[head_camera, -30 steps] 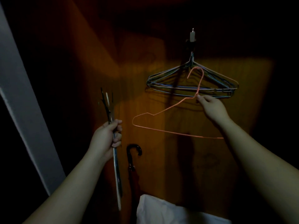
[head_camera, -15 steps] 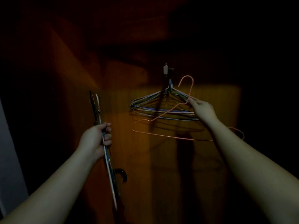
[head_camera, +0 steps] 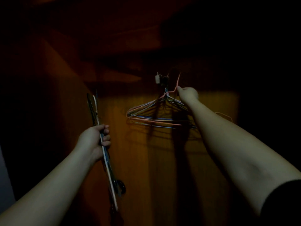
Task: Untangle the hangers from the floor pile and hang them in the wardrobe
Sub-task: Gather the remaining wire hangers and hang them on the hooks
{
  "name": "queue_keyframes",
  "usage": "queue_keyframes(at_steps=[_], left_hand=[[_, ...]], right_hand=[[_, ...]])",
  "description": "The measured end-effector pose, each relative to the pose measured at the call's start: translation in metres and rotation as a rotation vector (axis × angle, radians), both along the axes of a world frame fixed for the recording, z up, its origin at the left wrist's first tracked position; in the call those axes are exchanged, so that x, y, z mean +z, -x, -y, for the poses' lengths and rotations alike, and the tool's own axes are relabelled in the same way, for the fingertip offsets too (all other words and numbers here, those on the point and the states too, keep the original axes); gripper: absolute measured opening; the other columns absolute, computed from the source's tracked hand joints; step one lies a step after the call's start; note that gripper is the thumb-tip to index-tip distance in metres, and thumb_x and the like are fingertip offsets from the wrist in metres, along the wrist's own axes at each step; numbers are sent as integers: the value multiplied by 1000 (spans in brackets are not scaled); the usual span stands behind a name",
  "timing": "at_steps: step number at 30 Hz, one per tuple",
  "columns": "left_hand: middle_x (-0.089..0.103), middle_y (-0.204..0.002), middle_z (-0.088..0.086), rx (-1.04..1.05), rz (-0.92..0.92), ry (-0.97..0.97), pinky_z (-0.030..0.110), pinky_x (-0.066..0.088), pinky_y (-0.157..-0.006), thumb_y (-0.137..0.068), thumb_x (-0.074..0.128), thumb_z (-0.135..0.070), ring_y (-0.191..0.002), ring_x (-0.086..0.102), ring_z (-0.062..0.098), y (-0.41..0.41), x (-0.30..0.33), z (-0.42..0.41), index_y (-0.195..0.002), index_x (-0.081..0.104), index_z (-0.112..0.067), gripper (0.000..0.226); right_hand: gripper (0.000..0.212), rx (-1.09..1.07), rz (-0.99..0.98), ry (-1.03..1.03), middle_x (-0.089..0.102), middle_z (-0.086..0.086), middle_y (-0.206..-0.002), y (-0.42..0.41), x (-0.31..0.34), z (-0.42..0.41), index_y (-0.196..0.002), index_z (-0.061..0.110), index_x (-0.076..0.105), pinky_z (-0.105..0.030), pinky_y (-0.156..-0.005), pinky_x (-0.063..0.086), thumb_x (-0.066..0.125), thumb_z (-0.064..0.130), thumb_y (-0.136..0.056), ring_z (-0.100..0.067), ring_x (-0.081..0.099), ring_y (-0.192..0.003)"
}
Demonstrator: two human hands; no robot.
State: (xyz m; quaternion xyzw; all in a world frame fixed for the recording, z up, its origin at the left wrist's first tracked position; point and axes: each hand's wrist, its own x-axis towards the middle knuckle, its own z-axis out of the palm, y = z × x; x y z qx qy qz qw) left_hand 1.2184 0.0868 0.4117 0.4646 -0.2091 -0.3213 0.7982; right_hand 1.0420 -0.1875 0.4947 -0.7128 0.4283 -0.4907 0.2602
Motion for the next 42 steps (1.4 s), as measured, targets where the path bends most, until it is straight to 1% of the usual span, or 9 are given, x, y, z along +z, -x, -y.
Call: queue_keyframes(at_steps=[4, 9, 15, 20, 24, 28, 33, 37, 42], left_hand=[[40, -66, -1, 6, 13, -5, 14, 21, -29, -102, 38, -14, -33, 31, 4, 4, 5, 2, -89, 50, -9, 19], [39, -66, -2, 6, 14, -3, 14, 21, -29, -102, 39, -14, -33, 30, 5, 7, 8, 4, -89, 50, -9, 18], [39, -66, -1, -10, 19, -7, 13, 20, -29, -102, 38, -14, -32, 30, 4, 14, 6, 7, -88, 49, -8, 18], [40, -65, -1, -10, 13, -18, 14, 20, -29, -102, 40, -15, -33, 30, 5, 17, 6, 10, -89, 50, -9, 18], [39, -65, -1, -9, 12, -23, 13, 20, -29, -102, 39, -14, -32, 30, 4, 23, 7, 10, -89, 50, -9, 18], [39, -65, -2, -19, 5, -14, 13, 20, -29, -102, 39, -15, -32, 30, 4, 25, 7, 9, -90, 50, -9, 18], [40, -65, -2, -14, 1, -15, 13, 21, -29, -102, 39, -16, -33, 30, 4, 26, 5, 5, -92, 50, -9, 17], [41, -64, -2, -25, -6, -16, 13, 21, -29, -102, 39, -17, -34, 31, 5, 21, 2, 2, -93, 51, -9, 17], [41, -64, -2, -30, -5, -13, 13, 21, -29, -102, 40, -17, -34, 31, 4, 15, -2, -1, -92, 51, -9, 17]], right_hand=[[46, -4, -30, 9, 64, -11, -122, -9, 5, 8, -121, 9, 65, -30, -80, 38, 41, 43, -102, -29, 57, -114], [47, 2, -65, 11, 67, -9, -106, -20, 1, 22, -111, 9, 68, -31, -72, 40, 39, 44, -102, -24, 58, -93], [47, 8, -43, 16, 67, -10, -111, -23, 2, 23, -117, 10, 67, -37, -84, 49, 42, 46, -101, -28, 61, -104], [46, 13, -42, 37, 67, -9, -105, -22, 4, 28, -112, 9, 68, -34, -74, 46, 42, 45, -101, -24, 60, -94], [45, 16, -30, 97, 67, -7, -108, -25, 3, 26, -114, 10, 67, -36, -80, 48, 42, 45, -101, -24, 61, -98], [43, 37, -71, 101, 65, -3, -101, -33, -2, 22, -112, 13, 67, -30, -69, 42, 42, 47, -100, -16, 54, -81], [39, 28, -66, 114, 63, -2, -90, -41, -9, 27, -106, 16, 65, -29, -57, 36, 48, 50, -97, -23, 61, -87], [39, 52, -87, 106, 66, -5, -96, -48, -15, 33, -107, 15, 66, -31, -68, 44, 48, 48, -97, -24, 62, -91], [43, 53, -79, 62, 64, -3, -91, -53, -23, 40, -106, 15, 67, -31, -63, 42, 48, 52, -96, -21, 61, -85]])
